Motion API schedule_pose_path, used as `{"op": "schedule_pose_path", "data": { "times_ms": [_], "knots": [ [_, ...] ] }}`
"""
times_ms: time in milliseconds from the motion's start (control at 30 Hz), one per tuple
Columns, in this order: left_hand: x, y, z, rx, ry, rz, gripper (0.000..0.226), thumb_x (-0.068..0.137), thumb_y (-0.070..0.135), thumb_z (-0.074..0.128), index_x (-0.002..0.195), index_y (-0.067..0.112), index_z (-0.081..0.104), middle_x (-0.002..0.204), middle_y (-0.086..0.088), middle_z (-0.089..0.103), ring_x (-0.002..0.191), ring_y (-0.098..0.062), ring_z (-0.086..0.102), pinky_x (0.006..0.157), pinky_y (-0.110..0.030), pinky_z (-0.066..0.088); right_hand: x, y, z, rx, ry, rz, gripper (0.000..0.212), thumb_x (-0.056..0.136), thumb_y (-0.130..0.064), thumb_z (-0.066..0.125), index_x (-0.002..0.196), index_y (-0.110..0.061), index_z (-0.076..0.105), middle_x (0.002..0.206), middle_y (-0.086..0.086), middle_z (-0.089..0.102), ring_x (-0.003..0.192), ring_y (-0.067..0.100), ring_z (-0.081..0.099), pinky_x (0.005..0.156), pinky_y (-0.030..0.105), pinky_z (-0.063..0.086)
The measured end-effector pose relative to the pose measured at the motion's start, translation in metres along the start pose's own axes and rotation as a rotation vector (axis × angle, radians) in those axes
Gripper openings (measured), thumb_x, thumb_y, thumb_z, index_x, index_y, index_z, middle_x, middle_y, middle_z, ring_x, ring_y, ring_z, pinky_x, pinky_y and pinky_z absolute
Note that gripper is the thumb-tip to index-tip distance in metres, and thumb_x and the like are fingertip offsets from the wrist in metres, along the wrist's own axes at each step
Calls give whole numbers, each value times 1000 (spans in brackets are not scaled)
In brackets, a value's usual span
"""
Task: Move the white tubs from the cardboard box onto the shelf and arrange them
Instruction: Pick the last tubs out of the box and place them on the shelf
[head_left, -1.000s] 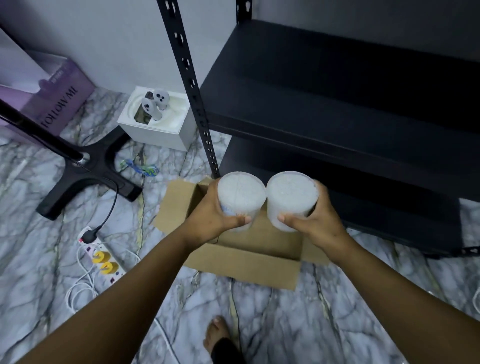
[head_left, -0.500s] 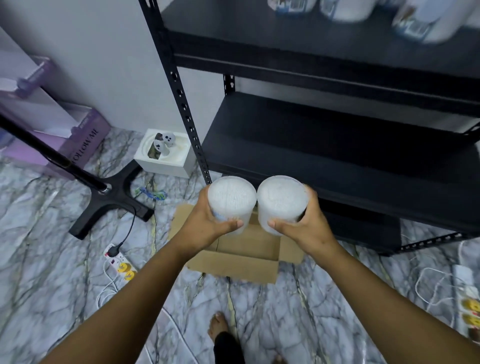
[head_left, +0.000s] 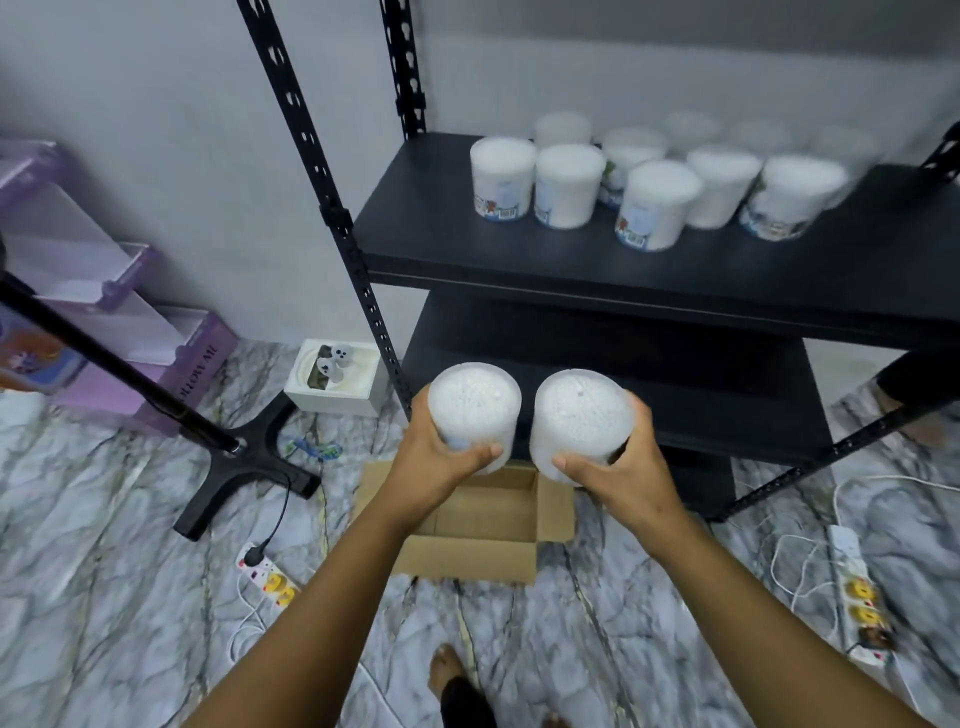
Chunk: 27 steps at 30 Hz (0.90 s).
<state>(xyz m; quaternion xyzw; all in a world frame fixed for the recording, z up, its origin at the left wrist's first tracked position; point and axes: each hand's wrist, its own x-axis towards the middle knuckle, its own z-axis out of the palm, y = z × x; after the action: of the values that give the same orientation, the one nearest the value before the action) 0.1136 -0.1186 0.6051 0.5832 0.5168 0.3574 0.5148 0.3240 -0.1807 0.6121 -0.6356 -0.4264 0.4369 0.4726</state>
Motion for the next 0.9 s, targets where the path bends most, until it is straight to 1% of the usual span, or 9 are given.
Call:
{"op": "schedule_pose_path", "data": {
  "times_ms": [67, 133, 233, 333, 500, 633, 800, 867, 900],
  "knots": [
    [-8, 18, 2, -8, -1, 15, 85, 71, 17, 82, 130, 39, 25, 133, 8, 43, 117, -6, 48, 78, -10, 49, -13, -16, -7, 23, 18, -11, 89, 69, -14, 83, 134, -37, 28, 128, -10, 47, 118, 12, 51, 94, 41, 51],
    [-15, 33, 4, -3, 4, 26, 86, 71, 19, 83, 130, 40, 25, 133, 8, 44, 118, -8, 49, 83, -16, 49, -24, -29, -13, 39, 30, -23, 88, 69, -13, 83, 134, -37, 29, 126, -11, 47, 118, 12, 51, 93, 37, 51],
    [-26, 57, 9, 20, 14, 46, 85, 71, 21, 83, 131, 38, 25, 131, 9, 43, 117, -9, 48, 87, -21, 48, -38, -48, -23, 65, 44, -39, 87, 69, -12, 83, 134, -36, 29, 124, -14, 47, 117, 10, 50, 92, 34, 50],
    [-33, 73, 14, 22, 9, 55, 87, 72, 24, 82, 135, 36, 24, 132, 8, 43, 118, -10, 48, 92, -28, 49, -48, -59, -35, 79, 54, -52, 90, 69, -14, 83, 138, -32, 28, 128, -10, 46, 116, 9, 50, 89, 28, 50],
    [-38, 95, 25, 35, 30, 85, 88, 72, 23, 82, 137, 32, 23, 131, 8, 41, 117, -10, 46, 90, -24, 48, -55, -76, -54, 78, 79, -79, 92, 69, -12, 83, 140, -29, 27, 128, -7, 46, 116, 11, 49, 86, 25, 48],
    [-32, 113, 31, 46, 48, 106, 87, 73, 22, 81, 138, 29, 23, 127, 10, 40, 115, -9, 45, 80, -13, 44, -51, -88, -65, 60, 68, -111, 90, 69, -13, 83, 138, -31, 28, 127, -9, 47, 117, 12, 50, 90, 28, 49],
    [-12, 126, 30, 23, 54, 123, 84, 73, 22, 81, 136, 30, 26, 126, 10, 41, 117, -12, 45, 85, -21, 46, -30, -100, -67, 30, 79, -137, 89, 68, -14, 84, 136, -33, 30, 128, -8, 47, 118, 13, 49, 97, 36, 48],
    [1, 129, 28, 14, 53, 134, 83, 73, 21, 81, 135, 30, 26, 126, 11, 42, 116, -10, 46, 80, -14, 46, -16, -102, -64, 21, 78, -143, 89, 67, -15, 84, 136, -33, 31, 129, -9, 46, 119, 13, 48, 97, 36, 48],
    [9, 130, 27, 11, 52, 140, 82, 74, 20, 80, 134, 31, 26, 126, 11, 42, 114, -9, 46, 75, -9, 46, -8, -103, -62, 19, 76, -144, 89, 67, -16, 84, 136, -33, 31, 130, -9, 46, 119, 12, 48, 97, 35, 48]
  ]
}}
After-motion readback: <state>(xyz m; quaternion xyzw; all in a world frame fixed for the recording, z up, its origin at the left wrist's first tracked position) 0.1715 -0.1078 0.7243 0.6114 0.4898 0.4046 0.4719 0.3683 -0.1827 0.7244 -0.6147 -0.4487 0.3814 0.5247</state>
